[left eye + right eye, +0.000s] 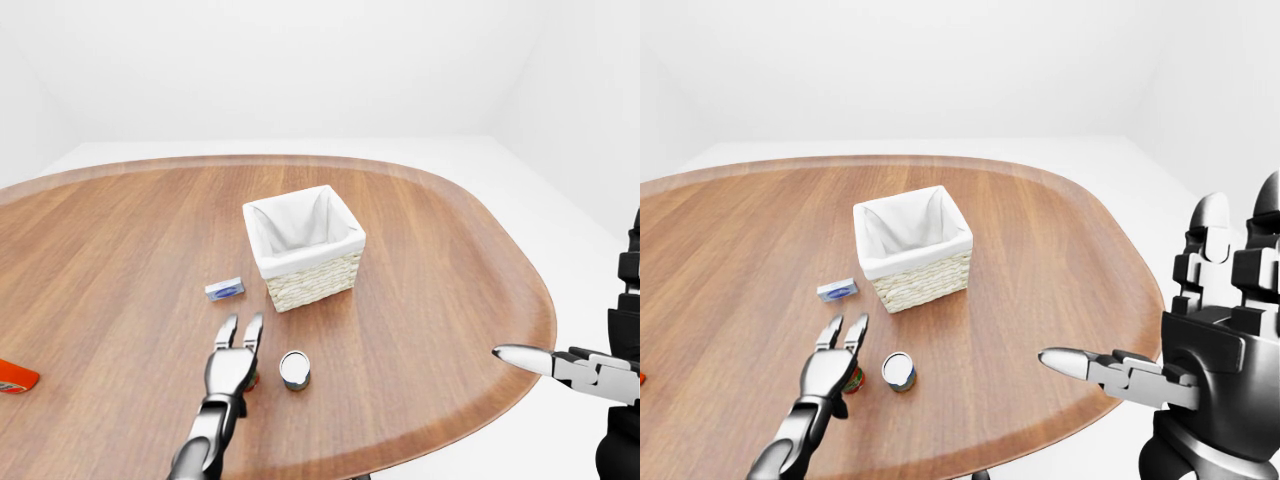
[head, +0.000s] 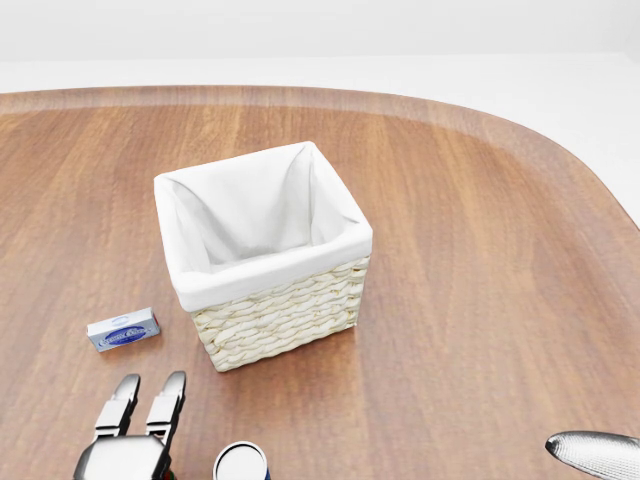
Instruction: Pick up the tomato sauce, and put it in the basket.
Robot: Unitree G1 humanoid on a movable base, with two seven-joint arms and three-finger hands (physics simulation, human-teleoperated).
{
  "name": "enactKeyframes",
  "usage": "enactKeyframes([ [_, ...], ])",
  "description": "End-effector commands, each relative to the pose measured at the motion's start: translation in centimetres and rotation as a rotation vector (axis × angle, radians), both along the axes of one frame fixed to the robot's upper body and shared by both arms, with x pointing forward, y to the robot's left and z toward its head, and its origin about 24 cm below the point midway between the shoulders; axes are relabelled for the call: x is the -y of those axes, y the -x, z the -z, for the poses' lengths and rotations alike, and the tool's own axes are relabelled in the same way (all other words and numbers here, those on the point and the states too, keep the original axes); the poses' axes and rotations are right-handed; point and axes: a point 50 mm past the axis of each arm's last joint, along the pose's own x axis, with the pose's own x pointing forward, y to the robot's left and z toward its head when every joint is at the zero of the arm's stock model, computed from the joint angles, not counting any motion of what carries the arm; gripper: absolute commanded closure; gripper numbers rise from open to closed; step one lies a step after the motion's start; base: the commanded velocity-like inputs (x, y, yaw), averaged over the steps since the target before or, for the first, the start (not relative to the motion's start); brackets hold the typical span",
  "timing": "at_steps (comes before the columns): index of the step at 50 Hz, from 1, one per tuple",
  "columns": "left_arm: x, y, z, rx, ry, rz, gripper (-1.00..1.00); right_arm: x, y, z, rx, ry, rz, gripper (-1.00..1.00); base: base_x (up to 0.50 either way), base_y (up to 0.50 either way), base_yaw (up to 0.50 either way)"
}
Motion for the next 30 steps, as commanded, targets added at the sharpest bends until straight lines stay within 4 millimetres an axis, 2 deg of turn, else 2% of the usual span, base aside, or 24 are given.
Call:
enactKeyframes([
  [1, -1.5, -0.9, 0.9, -0.026, -0.019, -0.047, -1.00, 0.0, 0.0, 0.0, 0.000, 0.002, 0.001, -1.00, 0.00, 0.00, 0.00],
  [7, -1.6, -0.5, 1.4, -0.046, -0.045, -0.047, -1.00, 0.0, 0.0, 0.0, -0.001, 0.002, 0.003, -1.00, 0.00, 0.00, 0.00],
  [30, -1.7, -2.0, 0.8, 0.025, 0.004, -0.105, -1.00, 0.0, 0.0, 0.0, 0.000, 0.001, 0.002, -1.00, 0.00, 0.00, 0.00],
])
